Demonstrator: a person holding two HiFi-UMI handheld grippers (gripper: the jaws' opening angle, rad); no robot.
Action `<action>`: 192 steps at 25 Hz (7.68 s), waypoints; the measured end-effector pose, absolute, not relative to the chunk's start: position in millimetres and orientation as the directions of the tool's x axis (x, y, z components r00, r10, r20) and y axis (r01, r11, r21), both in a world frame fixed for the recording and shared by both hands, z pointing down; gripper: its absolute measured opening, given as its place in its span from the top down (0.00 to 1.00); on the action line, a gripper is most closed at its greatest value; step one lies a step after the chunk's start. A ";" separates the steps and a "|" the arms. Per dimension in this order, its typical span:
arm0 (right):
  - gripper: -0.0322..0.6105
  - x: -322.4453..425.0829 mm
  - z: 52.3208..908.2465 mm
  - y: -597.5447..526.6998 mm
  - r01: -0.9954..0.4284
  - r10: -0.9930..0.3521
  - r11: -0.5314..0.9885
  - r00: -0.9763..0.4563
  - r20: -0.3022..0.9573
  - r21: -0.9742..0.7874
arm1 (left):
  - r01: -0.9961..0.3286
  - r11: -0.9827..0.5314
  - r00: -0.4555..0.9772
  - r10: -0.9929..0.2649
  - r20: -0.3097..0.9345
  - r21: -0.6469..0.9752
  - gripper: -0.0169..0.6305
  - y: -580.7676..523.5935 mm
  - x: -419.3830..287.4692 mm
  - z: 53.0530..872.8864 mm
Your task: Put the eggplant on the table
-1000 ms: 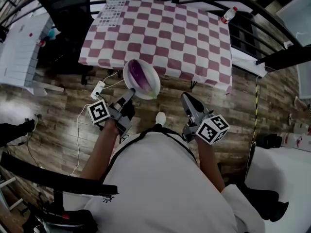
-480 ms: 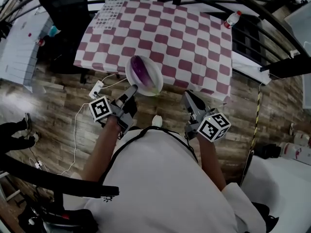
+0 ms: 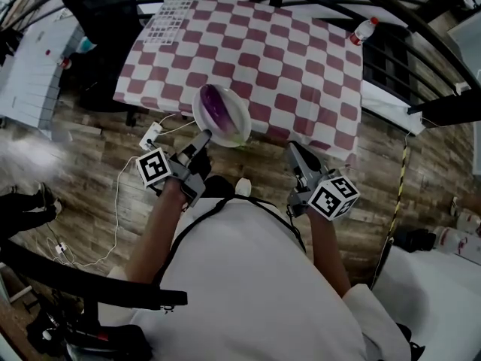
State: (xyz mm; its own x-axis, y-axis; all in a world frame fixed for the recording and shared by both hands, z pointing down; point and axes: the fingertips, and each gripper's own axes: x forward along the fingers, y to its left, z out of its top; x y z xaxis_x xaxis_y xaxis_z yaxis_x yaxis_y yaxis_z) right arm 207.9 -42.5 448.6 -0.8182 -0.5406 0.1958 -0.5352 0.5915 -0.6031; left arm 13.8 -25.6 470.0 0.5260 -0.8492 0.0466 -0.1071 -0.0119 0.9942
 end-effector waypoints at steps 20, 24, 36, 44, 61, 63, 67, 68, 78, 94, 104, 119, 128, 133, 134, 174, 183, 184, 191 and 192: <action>0.94 180.2 451.7 -71.2 -0.533 -0.539 0.589 -0.819 0.196 -0.607 | -0.106 -0.010 0.534 -0.844 0.048 0.994 0.94 -59.1 -7.4 473.9; 0.94 164.5 451.0 -89.0 -0.540 -0.537 0.599 -0.819 0.204 -0.591 | -0.097 -0.010 0.542 -0.839 0.045 0.995 0.94 -81.8 -18.6 474.3; 0.94 116.1 444.5 -157.0 -0.585 -0.583 0.575 -0.784 0.215 -0.572 | -0.089 -0.016 0.619 -0.784 0.043 0.996 0.94 -165.1 -55.4 479.0; 0.94 79.0 445.7 -190.7 -0.616 -0.613 0.545 -0.755 0.230 -0.568 | -0.065 -0.021 0.650 -0.759 0.026 0.998 0.94 -210.2 -89.0 483.2; 0.94 7.6 479.6 -246.8 -0.689 -0.657 0.467 -0.690 0.305 -0.554 | -0.053 -0.020 0.739 -0.673 0.026 0.998 0.94 -273.3 -154.0 537.3; 0.94 -1.6 485.4 -252.2 -0.696 -0.657 0.468 -0.686 0.313 -0.544 | -0.045 -0.016 0.756 -0.655 0.024 0.999 0.94 -278.8 -155.7 544.6; 0.94 -14.6 494.5 -258.7 -0.705 -0.647 0.468 -0.684 0.336 -0.533 | -0.035 -0.013 0.776 -0.630 0.019 0.999 0.94 -286.7 -154.0 556.9; 0.94 -17.0 495.4 -259.6 -0.704 -0.646 0.468 -0.685 0.338 -0.534 | -0.033 -0.012 0.779 -0.627 0.018 0.999 0.94 -288.0 -153.8 559.8; 0.94 -19.0 503.1 -269.0 -0.699 -0.628 0.469 -0.694 0.353 -0.540 | -0.021 -0.007 0.781 -0.624 0.011 1.000 0.94 -299.4 -146.7 585.1; 0.94 18.4 516.0 -279.2 -0.691 -0.557 0.482 -0.716 0.421 -0.538 | -0.006 0.022 0.767 -0.642 0.019 1.000 0.93 -309.5 -125.0 632.2; 0.94 30.4 519.3 -282.7 -0.679 -0.529 0.496 -0.731 0.431 -0.541 | -0.036 0.047 0.763 -0.644 0.058 0.998 0.94 -306.8 -116.5 662.6; 0.94 43.7 519.8 -282.3 -0.692 -0.550 0.472 -0.715 0.431 -0.546 | -0.092 0.113 0.761 -0.633 0.143 0.989 0.94 -309.3 -117.0 689.9; 0.94 46.0 515.9 -285.0 -0.694 -0.568 0.468 -0.710 0.416 -0.546 | -0.156 0.210 0.755 -0.605 0.254 0.965 0.94 -306.3 -120.0 707.8; 0.94 45.4 514.9 -285.5 -0.694 -0.574 0.468 -0.710 0.409 -0.548 | -0.185 0.248 0.750 -0.590 0.300 0.951 0.94 -306.7 -119.6 713.0; 0.94 45.2 514.3 -285.8 -0.694 -0.576 0.467 -0.709 0.407 -0.548 | -0.193 0.258 0.750 -0.584 0.312 0.947 0.94 -306.5 -119.5 714.1; 0.94 90.8 502.1 -283.6 -0.671 -0.642 0.457 -0.703 0.305 -0.584 | -0.507 0.406 0.591 -0.478 0.650 0.760 0.76 -306.5 -114.6 719.2; 0.94 92.6 504.3 -280.6 -0.664 -0.626 0.468 -0.715 0.311 -0.583 | -0.440 0.373 0.608 -0.546 0.577 0.817 0.77 -298.4 -122.3 701.6; 0.94 91.6 504.5 -280.7 -0.662 -0.622 0.473 -0.718 0.312 -0.582 | -0.437 0.368 0.608 -0.552 0.571 0.821 0.79 -297.3 -124.3 699.3; 0.94 82.7 501.1 -284.6 -0.645 -0.597 0.509 -0.742 0.306 -0.570 | -0.480 0.266 0.610 -0.584 0.536 0.836 0.91 -291.6 -132.5 669.4; 0.94 82.0 500.6 -285.7 -0.643 -0.595 0.513 -0.744 0.305 -0.568 | -0.486 0.246 0.612 -0.589 0.528 0.838 0.92 -291.0 -132.4 662.5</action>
State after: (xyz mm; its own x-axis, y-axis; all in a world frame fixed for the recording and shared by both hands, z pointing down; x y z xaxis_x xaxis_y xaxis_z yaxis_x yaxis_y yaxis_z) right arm 82.0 -285.7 500.6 -0.7437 -0.5950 0.3048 -0.6434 0.5130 -0.5682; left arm -132.4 -291.0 662.5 0.6119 -0.5889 0.5280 -0.4864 0.2462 0.8383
